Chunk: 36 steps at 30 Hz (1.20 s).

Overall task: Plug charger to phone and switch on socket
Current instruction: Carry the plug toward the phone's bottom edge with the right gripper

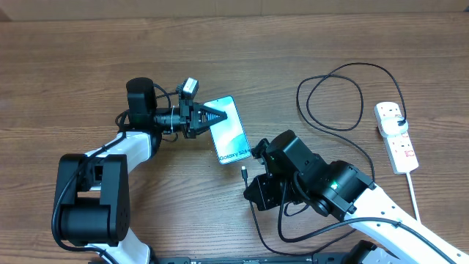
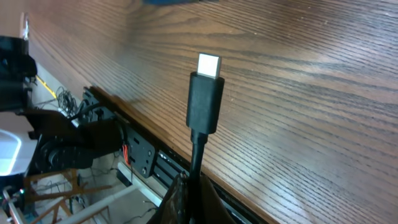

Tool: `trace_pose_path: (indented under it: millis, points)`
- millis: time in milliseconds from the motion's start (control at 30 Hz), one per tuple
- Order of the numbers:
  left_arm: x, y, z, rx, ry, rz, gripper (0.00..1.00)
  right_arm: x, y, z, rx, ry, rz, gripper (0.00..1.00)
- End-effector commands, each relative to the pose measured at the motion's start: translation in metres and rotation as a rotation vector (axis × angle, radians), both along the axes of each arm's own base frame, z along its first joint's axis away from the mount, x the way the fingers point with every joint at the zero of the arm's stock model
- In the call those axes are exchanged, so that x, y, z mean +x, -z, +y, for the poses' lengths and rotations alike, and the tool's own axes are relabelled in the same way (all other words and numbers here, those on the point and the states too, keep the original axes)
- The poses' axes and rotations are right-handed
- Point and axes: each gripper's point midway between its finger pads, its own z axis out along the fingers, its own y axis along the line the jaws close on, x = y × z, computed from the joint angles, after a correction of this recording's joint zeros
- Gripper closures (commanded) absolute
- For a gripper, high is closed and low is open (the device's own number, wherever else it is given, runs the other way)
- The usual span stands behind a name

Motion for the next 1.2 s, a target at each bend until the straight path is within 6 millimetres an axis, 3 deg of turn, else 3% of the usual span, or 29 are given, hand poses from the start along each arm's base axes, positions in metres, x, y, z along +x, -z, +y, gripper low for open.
trace_pose_path:
  millis: [0, 533, 967, 1167]
  points:
    - [-0.005, -0.012, -0.002, -0.029, 0.054, -0.01, 0.96, 0.001, 0.002, 0.0, -0.005, 0.042, 0.017, 0.96]
    - [-0.005, -0.013, -0.002, -0.03, 0.056, 0.017, 0.96, 0.007, 0.0, 0.003, 0.005, 0.11, 0.033, 0.96]
    - [0.002, -0.009, -0.001, -0.01, 0.012, 0.06, 0.96, 0.015, 0.03, 0.007, -0.073, 0.157, 0.105, 0.96]
    - [0.002, -0.01, -0.001, -0.012, 0.016, 0.053, 0.96, 0.024, 0.029, 0.017, -0.039, 0.098, 0.039, 0.96]
